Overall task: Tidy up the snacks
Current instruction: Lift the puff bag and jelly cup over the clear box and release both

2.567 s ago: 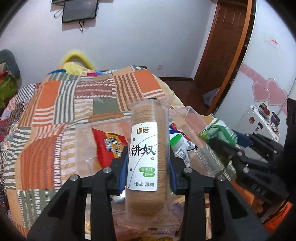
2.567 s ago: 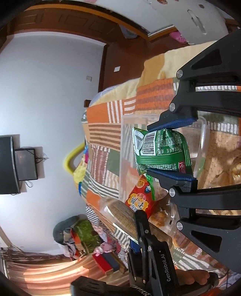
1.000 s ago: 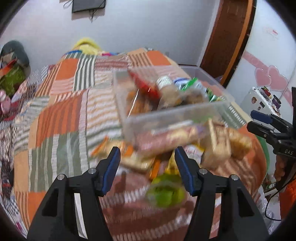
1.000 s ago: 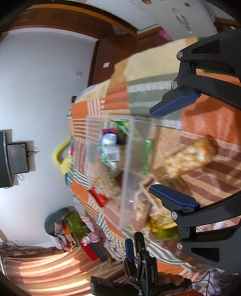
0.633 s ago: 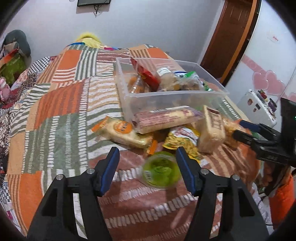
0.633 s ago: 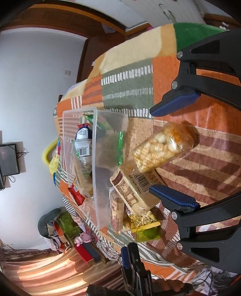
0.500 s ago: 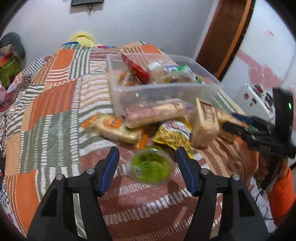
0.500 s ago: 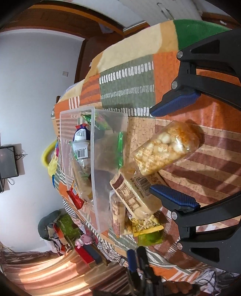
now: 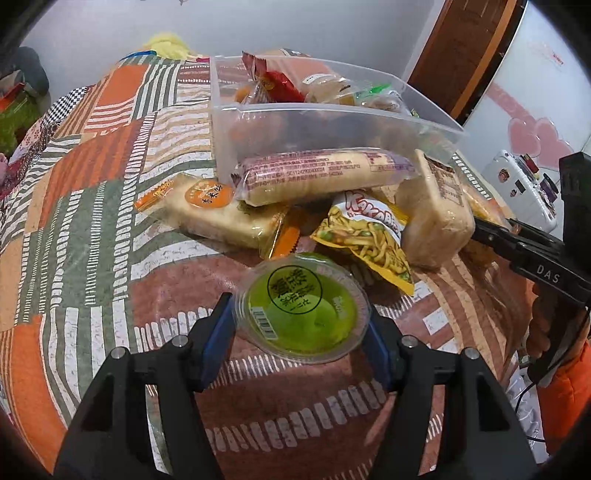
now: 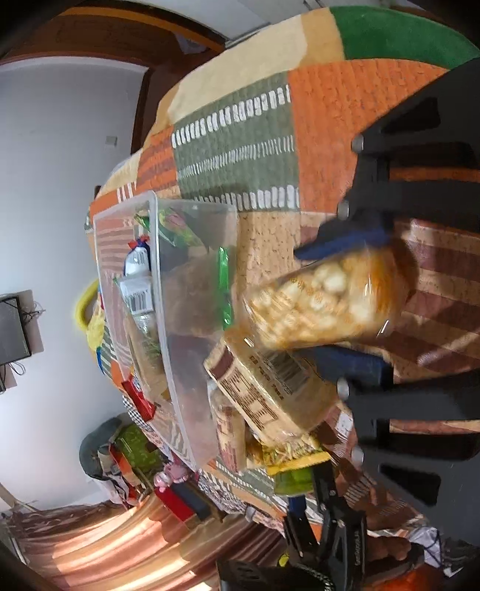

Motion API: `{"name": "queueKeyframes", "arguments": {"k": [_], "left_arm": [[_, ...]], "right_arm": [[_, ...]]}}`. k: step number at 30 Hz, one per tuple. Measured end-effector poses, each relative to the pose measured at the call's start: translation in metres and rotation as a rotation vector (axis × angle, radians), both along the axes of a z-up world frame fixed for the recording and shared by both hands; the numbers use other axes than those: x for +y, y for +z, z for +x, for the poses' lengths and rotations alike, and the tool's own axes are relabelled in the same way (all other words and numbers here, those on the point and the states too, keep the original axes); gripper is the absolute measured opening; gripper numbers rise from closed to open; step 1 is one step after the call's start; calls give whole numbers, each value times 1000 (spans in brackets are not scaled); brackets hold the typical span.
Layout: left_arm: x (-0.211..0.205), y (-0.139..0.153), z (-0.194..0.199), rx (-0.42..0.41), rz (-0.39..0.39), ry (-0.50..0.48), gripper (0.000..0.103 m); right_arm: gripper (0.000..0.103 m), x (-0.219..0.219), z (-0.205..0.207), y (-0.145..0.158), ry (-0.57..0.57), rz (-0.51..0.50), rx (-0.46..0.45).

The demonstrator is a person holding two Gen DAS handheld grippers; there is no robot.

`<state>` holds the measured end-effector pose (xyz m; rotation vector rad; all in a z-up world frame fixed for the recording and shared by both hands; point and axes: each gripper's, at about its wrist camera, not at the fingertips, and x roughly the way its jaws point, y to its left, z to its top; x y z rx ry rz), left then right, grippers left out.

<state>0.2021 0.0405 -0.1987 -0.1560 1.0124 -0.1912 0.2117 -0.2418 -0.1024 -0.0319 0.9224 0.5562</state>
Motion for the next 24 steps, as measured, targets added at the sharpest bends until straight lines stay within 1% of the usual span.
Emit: {"name": "queueKeyframes", "arguments": {"k": [2,4,9,17,24], "left_arm": [[1,1,-1,-1,-1,0,59],[0,3,-2,-4,8,3,58],[0,15,-12,-43,34,6,57],[1,46,-16,-115,27,15,56],[9,77,-1,-187,6,43,57]], "right_arm": [[33,-2,-1,1,-6,0,-6],[33,-3,-4,2,-9,-2,-12],[33,-14,-9,9,-29,15,-27],[33,-14,-5,26,-47,41,-71],[32,-8,2,45,-50,66,-138]]}}
